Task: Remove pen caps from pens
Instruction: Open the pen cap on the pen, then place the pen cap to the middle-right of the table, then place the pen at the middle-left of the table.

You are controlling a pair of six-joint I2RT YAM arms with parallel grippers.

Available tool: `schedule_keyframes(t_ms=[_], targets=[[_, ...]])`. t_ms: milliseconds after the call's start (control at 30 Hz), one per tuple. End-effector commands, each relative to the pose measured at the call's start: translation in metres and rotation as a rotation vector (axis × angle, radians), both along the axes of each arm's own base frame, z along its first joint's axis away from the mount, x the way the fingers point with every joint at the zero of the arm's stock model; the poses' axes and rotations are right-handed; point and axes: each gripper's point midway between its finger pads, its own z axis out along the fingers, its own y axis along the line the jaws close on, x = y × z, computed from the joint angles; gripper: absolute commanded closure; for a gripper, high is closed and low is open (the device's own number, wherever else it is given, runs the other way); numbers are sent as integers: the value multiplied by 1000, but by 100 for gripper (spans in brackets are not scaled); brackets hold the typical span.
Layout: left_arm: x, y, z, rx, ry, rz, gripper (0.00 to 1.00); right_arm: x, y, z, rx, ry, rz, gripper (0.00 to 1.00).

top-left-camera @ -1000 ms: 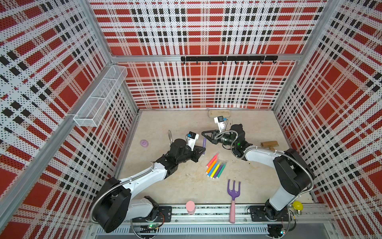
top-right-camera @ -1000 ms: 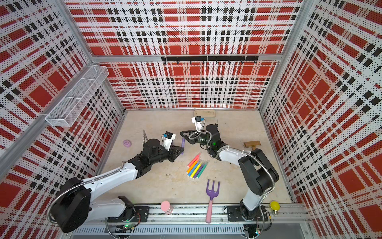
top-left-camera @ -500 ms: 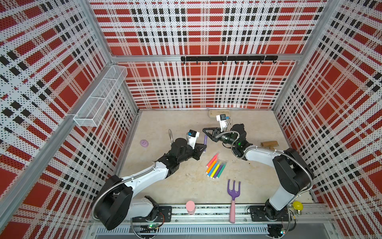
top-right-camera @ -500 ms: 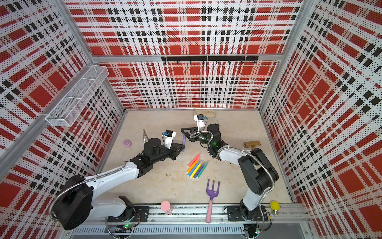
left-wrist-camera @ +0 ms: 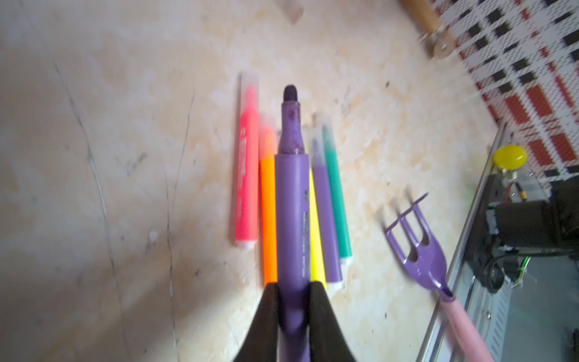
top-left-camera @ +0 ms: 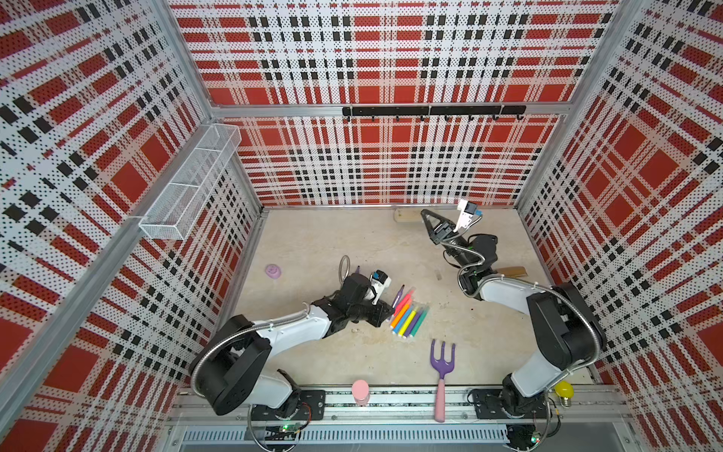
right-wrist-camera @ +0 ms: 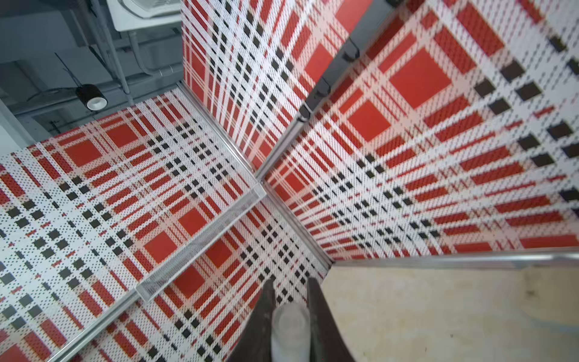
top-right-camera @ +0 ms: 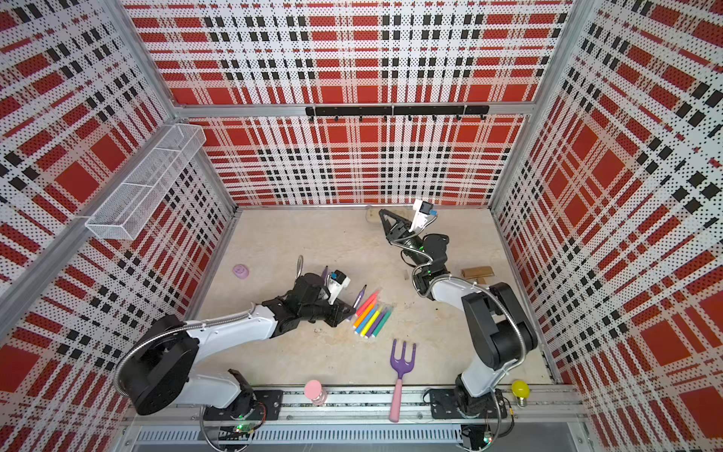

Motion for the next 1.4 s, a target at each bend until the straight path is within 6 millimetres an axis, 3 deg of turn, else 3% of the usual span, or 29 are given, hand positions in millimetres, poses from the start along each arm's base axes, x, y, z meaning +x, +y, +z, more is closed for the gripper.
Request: schedule_keyframes(t_ms=[0, 67, 167, 300, 400, 500, 600, 867, 1167, 1367], targets=[[0, 4, 6, 7, -6, -6, 100, -12, -7, 39, -13, -123, -81, 100], [10, 10, 16, -8, -38, 36, 100, -11, -8, 38, -57, -108, -102, 100], [28, 29, 26, -9, -76, 141, 100, 6, -5, 17, -241, 16, -157, 100], [60, 75, 20, 143, -113, 351, 100, 29, -36, -51, -618, 278, -367, 100], [77, 111, 15, 285, -126, 485, 100, 30, -69, -107, -886, 467, -479, 100], [89, 135, 13, 336, -121, 572, 100, 25, -88, -147, -1017, 592, -491, 100], [99, 149, 19, 331, -128, 623, 100, 23, -97, -170, -1049, 650, -478, 100], [122, 162, 16, 346, -107, 634, 100, 39, -106, -219, -1129, 763, -371, 99], [134, 163, -19, 407, 6, 592, 95, 48, -109, -273, -1184, 880, -266, 98], [138, 166, -24, 419, 17, 596, 94, 38, -111, -284, -1208, 910, -243, 97]])
